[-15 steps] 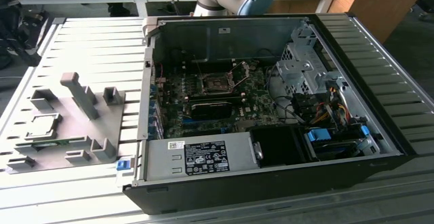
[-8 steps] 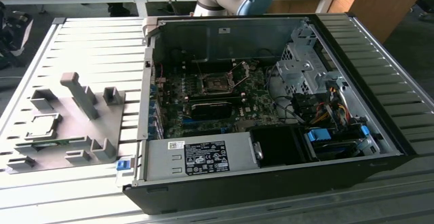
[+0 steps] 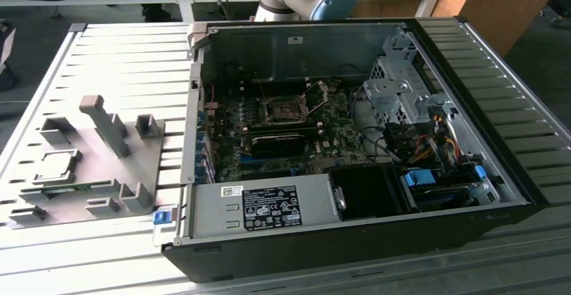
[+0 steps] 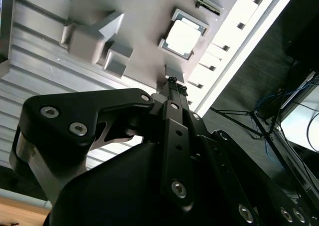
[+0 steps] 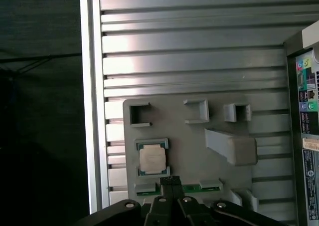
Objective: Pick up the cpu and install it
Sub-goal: 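Reach for the cpu, then pick up the cpu and move it towards the insertion slot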
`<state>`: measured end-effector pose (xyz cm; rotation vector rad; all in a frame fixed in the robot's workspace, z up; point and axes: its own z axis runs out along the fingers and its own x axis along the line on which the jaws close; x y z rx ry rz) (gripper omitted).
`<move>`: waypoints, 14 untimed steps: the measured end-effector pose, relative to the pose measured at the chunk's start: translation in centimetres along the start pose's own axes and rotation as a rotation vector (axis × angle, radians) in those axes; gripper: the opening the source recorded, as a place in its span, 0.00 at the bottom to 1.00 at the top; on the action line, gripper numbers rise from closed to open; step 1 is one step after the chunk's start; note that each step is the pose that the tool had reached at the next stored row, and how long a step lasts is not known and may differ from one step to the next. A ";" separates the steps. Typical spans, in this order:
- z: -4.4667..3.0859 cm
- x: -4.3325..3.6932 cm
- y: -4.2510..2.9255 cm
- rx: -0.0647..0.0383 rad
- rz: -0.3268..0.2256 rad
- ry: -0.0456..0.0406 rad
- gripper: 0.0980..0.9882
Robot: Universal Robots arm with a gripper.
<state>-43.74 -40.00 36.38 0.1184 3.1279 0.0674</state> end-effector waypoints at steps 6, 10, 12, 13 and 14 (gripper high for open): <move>0.06 2.18 -0.17 0.000 0.000 0.0005 0.01; 0.10 3.16 -0.25 0.000 0.000 0.0006 0.01; 0.14 3.48 -0.27 0.000 0.000 0.0006 0.01; 0.17 3.60 -0.28 0.000 0.000 0.0006 0.01; 0.20 3.65 -0.29 0.000 0.000 0.0007 0.01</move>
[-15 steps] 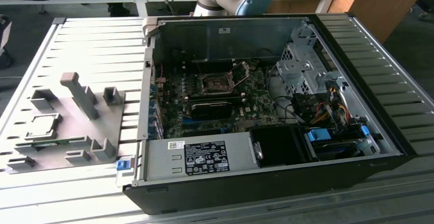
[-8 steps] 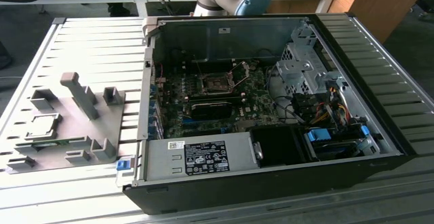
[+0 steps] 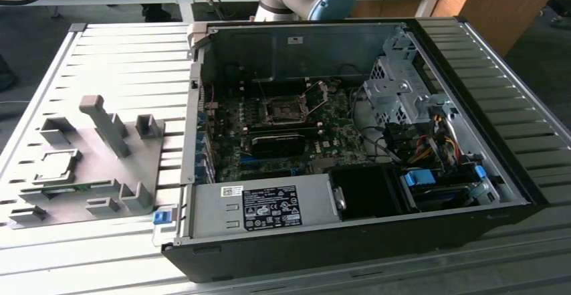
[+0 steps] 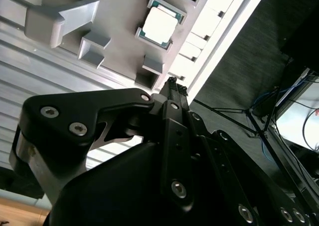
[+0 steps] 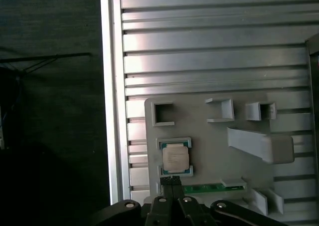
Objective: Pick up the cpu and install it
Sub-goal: 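Pick up the cpu and move it towards the insertion slot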
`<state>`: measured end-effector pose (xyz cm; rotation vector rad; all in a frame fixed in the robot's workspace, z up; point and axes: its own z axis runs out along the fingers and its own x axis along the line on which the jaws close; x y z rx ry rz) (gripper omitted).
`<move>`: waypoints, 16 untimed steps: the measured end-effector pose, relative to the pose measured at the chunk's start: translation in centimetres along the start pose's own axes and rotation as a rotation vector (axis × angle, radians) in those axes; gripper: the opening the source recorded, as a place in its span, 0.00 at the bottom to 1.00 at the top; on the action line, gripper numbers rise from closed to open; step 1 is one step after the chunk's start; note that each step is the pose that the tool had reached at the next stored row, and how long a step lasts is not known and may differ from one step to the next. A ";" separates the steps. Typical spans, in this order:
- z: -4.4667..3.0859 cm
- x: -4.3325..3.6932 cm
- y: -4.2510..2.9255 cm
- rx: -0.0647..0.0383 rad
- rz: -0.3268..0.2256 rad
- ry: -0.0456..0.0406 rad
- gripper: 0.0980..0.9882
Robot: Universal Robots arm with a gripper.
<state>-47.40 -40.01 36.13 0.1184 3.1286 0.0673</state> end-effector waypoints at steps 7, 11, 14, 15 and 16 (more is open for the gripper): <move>0.26 0.03 -0.01 0.000 0.000 0.0007 0.01; 0.40 0.03 -0.02 0.000 0.000 0.0008 0.01; 0.53 0.03 -0.03 0.000 0.000 0.0007 0.01; 0.56 0.04 -0.03 0.000 0.000 0.0008 0.01; 0.60 0.04 -0.03 0.000 0.000 0.0007 0.01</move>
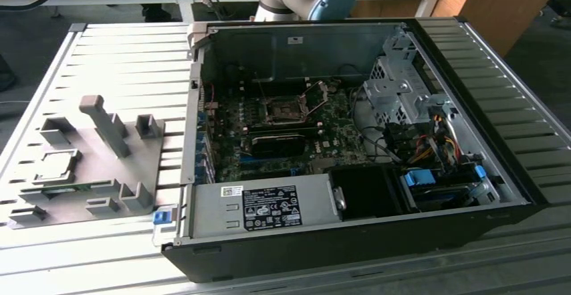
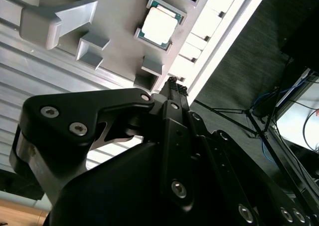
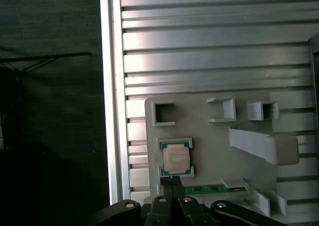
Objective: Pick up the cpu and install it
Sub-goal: 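Pick up the cpu and move it towards the insertion slot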
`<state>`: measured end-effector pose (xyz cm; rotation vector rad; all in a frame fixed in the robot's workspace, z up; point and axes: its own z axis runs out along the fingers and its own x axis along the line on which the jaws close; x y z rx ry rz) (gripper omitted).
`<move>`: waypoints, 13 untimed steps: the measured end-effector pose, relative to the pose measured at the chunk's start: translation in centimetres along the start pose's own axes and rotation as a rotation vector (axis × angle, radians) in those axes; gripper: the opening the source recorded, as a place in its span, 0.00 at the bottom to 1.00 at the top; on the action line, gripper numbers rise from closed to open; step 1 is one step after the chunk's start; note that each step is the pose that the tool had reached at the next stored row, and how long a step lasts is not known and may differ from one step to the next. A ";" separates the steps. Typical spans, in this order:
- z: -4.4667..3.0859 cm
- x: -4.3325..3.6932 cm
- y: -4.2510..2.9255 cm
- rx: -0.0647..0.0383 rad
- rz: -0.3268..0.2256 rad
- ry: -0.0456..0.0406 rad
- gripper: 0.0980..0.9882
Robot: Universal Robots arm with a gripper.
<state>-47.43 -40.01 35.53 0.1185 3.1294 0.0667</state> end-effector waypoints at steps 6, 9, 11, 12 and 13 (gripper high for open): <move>0.22 0.00 -0.01 0.000 0.000 0.0001 0.01; 0.32 0.00 -0.02 0.000 0.000 -0.0001 0.01; 0.41 0.00 -0.02 0.000 0.000 0.0000 0.01; 0.60 0.00 -0.03 0.000 0.000 0.0000 0.01; 0.69 0.01 -0.03 0.000 0.000 0.0000 0.01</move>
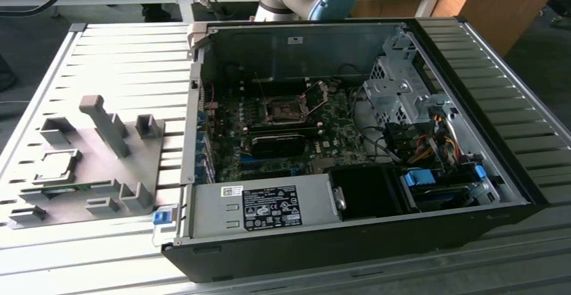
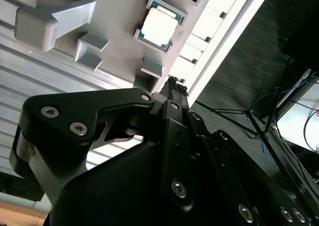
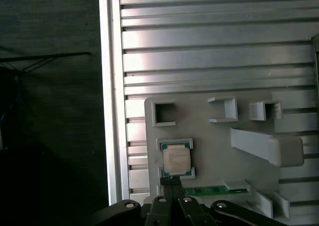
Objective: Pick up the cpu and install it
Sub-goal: 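Pick up the cpu and move it towards the insertion slot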
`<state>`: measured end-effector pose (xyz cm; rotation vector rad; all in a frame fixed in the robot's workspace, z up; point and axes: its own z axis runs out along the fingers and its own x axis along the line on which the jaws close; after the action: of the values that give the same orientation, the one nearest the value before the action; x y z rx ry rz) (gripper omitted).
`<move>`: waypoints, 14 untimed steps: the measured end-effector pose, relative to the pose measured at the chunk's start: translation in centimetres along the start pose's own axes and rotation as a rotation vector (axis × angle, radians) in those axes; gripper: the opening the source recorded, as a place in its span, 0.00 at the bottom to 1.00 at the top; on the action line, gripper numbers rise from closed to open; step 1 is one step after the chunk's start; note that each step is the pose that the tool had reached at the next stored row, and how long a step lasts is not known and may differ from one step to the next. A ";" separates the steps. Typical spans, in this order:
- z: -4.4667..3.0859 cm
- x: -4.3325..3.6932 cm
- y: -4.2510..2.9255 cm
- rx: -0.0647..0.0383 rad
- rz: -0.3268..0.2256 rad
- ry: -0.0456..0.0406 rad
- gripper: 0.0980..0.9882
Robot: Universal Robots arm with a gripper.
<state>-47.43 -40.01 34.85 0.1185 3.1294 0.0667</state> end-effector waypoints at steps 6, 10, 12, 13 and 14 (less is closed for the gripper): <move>0.27 0.00 -0.01 0.000 0.000 0.0000 0.01; 0.45 0.00 -0.02 0.000 0.000 0.0004 0.01; 0.56 0.01 -0.04 0.000 0.000 0.0005 0.01; 0.61 0.00 -0.07 0.000 0.000 0.0005 0.01; 0.68 0.00 -0.09 0.000 0.000 0.0006 0.01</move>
<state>-47.43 -40.07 34.16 0.1185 3.1300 0.0668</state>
